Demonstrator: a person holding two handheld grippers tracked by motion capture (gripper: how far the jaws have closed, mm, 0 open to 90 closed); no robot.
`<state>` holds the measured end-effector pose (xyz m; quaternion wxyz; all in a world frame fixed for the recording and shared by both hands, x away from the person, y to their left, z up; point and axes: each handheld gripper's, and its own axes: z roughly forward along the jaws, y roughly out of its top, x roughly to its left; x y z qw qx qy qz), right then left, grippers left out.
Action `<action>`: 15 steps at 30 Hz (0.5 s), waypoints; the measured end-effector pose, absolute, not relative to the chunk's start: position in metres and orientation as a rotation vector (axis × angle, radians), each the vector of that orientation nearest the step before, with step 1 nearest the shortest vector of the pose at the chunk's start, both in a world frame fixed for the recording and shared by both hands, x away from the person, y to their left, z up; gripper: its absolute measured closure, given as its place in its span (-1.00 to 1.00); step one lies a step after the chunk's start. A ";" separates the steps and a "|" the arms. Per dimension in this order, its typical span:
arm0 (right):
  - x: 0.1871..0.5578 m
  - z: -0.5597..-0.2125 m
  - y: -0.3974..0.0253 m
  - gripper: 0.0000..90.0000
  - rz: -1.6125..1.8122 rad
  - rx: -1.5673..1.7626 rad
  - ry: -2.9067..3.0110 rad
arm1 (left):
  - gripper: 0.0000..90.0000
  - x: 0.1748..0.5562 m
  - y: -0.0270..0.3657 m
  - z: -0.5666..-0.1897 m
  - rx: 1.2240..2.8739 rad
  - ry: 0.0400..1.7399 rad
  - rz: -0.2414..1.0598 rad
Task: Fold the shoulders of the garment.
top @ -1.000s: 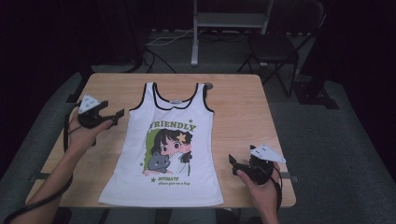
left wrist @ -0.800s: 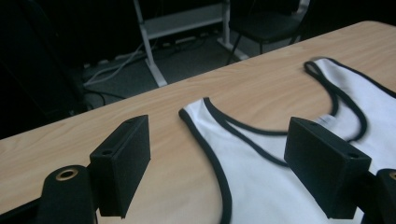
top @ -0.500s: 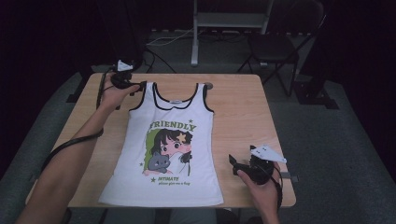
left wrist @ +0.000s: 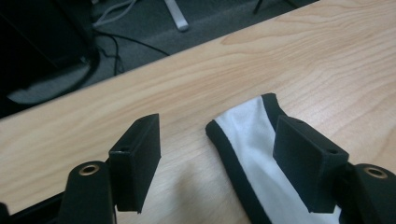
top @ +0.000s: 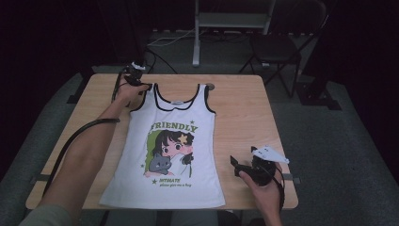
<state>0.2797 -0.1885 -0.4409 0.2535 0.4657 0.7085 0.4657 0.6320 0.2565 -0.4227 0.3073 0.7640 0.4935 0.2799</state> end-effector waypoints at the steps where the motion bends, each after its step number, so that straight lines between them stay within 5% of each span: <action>1: 0.280 -0.441 -0.188 -0.72 1.267 1.266 1.927 | -0.26 0.633 0.256 -0.424 2.014 1.308 0.732; 6: 0.280 -0.441 -0.188 -0.72 1.267 1.259 1.932 | 0.12 0.637 0.257 -0.431 2.045 1.334 0.707; 15: 0.280 -0.441 -0.187 -0.72 1.272 1.243 1.939 | 0.43 0.638 0.246 -0.428 2.066 1.331 0.646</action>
